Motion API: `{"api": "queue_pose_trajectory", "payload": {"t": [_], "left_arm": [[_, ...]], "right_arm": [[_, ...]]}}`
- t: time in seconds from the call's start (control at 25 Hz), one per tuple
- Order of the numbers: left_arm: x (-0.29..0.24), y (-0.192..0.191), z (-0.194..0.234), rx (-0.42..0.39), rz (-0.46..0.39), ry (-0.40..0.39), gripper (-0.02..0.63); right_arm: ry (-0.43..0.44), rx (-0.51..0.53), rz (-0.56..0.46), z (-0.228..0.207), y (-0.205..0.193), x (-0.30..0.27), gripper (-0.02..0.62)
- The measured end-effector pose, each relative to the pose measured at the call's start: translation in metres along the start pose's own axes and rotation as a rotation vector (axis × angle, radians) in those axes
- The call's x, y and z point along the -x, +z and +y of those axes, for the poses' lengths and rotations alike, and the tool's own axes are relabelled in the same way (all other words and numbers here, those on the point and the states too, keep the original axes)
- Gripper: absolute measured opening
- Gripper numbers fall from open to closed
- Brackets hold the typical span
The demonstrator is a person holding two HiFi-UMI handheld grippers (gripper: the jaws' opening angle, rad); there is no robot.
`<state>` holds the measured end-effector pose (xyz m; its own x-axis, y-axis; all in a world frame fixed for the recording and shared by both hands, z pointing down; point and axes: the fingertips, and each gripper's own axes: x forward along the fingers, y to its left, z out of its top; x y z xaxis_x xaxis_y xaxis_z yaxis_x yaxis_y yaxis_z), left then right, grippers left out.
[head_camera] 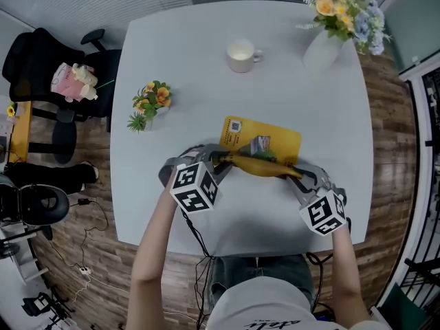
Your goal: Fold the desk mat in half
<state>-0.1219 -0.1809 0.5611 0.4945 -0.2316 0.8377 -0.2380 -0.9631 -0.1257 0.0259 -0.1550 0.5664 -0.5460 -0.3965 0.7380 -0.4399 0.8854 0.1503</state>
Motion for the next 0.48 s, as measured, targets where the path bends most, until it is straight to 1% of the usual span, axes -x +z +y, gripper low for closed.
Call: {"api": "queue_pose_trajectory", "payload": {"t": [0.28,0.48], "left_arm": [[-0.014,0.004,0.019,0.028,0.0,0.002,0.109],[-0.027,0.0,0.029,0.07,-0.009,0.0,0.117]], "right_arm": [[-0.002,-0.043,0.004,-0.02,-0.005,-0.012,0.11],[0.002,-0.085,0.014,-0.029,-0.01,-0.025,0.112]]}}
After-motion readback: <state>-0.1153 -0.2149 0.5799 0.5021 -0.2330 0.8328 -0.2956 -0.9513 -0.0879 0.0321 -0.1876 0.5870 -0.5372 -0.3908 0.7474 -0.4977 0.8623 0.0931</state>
